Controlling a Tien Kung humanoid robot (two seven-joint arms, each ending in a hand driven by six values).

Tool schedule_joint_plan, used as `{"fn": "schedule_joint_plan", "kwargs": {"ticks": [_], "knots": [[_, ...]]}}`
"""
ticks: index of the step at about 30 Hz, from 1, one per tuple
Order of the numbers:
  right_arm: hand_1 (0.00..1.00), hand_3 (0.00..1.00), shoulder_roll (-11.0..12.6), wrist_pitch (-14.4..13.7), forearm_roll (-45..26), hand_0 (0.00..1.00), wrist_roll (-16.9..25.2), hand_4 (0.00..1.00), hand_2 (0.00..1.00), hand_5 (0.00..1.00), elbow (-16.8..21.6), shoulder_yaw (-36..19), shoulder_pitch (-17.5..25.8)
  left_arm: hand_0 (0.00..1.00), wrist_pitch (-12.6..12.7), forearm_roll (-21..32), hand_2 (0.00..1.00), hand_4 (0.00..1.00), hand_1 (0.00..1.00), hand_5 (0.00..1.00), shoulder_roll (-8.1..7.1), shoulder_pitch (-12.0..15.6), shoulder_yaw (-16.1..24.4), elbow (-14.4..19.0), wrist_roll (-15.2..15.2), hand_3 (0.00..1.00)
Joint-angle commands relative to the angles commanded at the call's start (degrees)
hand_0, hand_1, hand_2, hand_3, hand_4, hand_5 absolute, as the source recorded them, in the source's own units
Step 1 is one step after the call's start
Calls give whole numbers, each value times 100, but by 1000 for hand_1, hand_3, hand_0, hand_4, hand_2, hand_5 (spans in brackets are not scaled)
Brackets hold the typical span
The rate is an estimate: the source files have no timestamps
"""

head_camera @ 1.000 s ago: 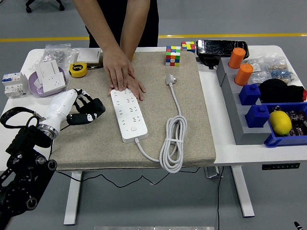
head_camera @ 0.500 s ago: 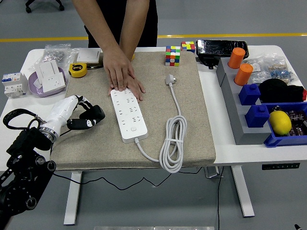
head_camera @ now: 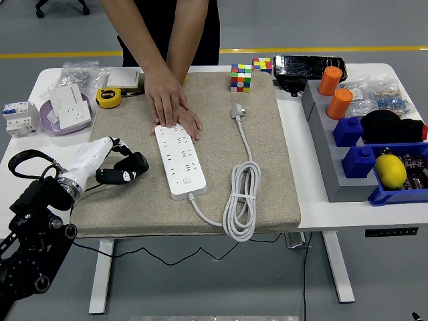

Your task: Pick up the plug,place it near the board,insert it into the board,press the button

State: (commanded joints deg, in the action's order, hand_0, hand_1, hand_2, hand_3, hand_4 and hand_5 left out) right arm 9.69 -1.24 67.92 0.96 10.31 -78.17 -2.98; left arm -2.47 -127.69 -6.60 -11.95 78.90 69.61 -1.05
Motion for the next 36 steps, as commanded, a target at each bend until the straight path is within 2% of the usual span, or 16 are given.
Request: {"fn": "schedule_joint_plan", "kwargs": {"ticks": [1,6,7,10,12,13,17,18,19,21,26,32,36], "knots": [[898,870,-1,0,-1,934,1,998,838,998,0,-1,1,814,-17,17,898,998,924,520,0,-1,5,5,10,869],[898,870,-8,-3,3,934,-1,998,838,998,0,-22,-4,814,-39,265,898,998,924,520,-5,-6,47,28,110,869],[898,870,-11,-3,-3,933,0,998,838,998,0,-19,-2,924,-20,398,988,998,998,817,-4,3,61,41,157,963],[898,870,-18,-6,-8,933,1,998,838,998,0,-26,1,924,87,986,988,998,998,817,20,46,111,83,300,963],[898,870,-28,-5,-6,933,1,998,838,998,0,-28,12,924,209,1470,988,998,998,817,96,132,197,150,491,963],[898,869,-33,-6,-3,933,1,998,838,998,0,-32,18,909,236,1731,934,998,967,998,132,171,226,174,550,918],[898,869,-51,-4,7,933,-1,998,838,998,0,-44,43,909,211,2699,934,998,967,998,250,322,270,196,625,918],[898,869,-57,-5,9,933,1,998,838,998,0,-55,50,909,194,2960,934,998,967,998,265,372,248,212,604,918],[898,869,-61,-4,10,933,3,998,838,998,0,-61,54,897,178,3183,903,998,926,998,279,413,226,234,578,887],[898,869,-66,-3,7,933,5,998,838,998,0,-62,59,897,153,3667,903,998,926,998,313,468,214,273,539,887],[898,869,-99,-1,5,932,9,998,838,998,0,-90,63,912,146,4859,891,998,919,998,491,631,428,444,536,878],[898,869,-150,0,5,931,7,998,838,998,0,-103,79,916,229,6258,873,998,913,998,585,724,700,557,662,869],[898,869,-159,0,4,931,11,998,838,998,0,-114,79,916,240,6347,873,998,913,998,589,743,754,588,667,869]]}}
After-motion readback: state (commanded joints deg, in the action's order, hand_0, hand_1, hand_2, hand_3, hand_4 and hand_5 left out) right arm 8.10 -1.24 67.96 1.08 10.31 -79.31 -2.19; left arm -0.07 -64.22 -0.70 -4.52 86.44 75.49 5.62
